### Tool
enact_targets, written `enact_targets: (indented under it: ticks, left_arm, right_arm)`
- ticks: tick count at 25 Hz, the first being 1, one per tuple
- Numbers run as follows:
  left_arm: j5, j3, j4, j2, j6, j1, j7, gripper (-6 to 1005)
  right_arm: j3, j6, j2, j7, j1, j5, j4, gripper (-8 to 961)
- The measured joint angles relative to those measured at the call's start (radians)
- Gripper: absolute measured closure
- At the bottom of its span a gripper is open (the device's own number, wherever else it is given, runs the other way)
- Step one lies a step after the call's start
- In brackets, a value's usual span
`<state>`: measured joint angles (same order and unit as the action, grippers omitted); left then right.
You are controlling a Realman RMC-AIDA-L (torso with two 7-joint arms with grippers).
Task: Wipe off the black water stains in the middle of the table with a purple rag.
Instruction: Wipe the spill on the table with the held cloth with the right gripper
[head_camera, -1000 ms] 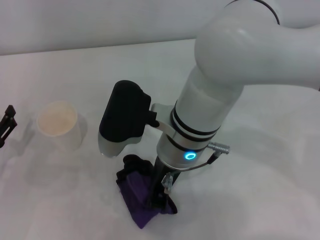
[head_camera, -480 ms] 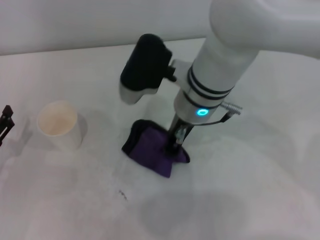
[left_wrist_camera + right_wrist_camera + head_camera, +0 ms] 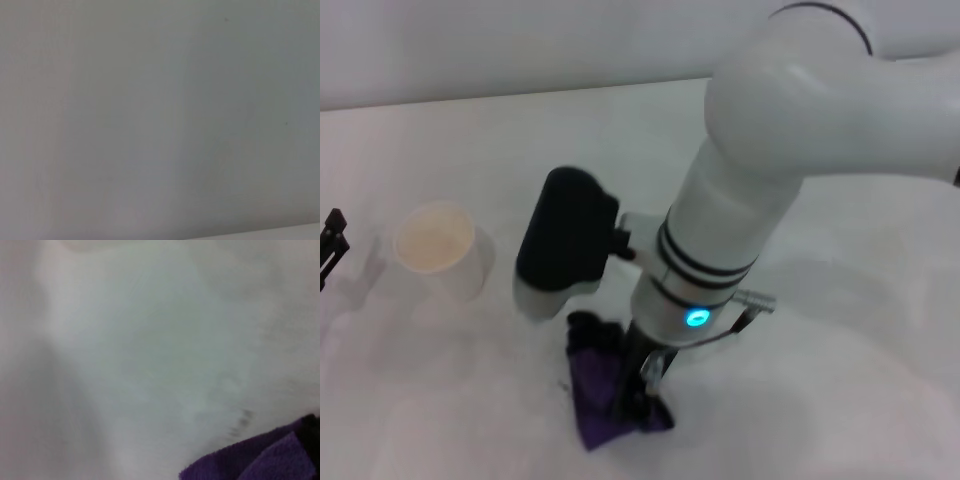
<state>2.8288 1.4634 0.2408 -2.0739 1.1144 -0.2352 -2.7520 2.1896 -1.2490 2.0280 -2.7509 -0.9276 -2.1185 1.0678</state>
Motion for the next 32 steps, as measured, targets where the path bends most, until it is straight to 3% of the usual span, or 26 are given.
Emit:
enact_targets:
  ticks: [6,12,22,32]
  left_arm:
    - [-0.003,0.0,0.0,-0.001,-0.001,0.001,0.0,164]
    - [-0.001,0.0,0.0,-0.002,-0.001,0.004,0.0,165]
    - [0.001,0.0,0.004,0.0,-0.019,-0.001,0.0,165]
    - [0.007,-0.027,0.0,-0.001,-0.025,-0.005,0.0,165]
  right_arm:
    - [0.064,0.017,0.0,-0.001,-0.007,0.07,0.032,834]
    - [0.056,0.031,0.0,0.0,-0.013,0.053,0.019,837]
    - [-0.092,-0.091,0.0,-0.003,-0.017,-0.238,-0.04,836]
    - [-0.149,-0.241,0.0,-0.007,-0.033,-0.45,-0.043,836]
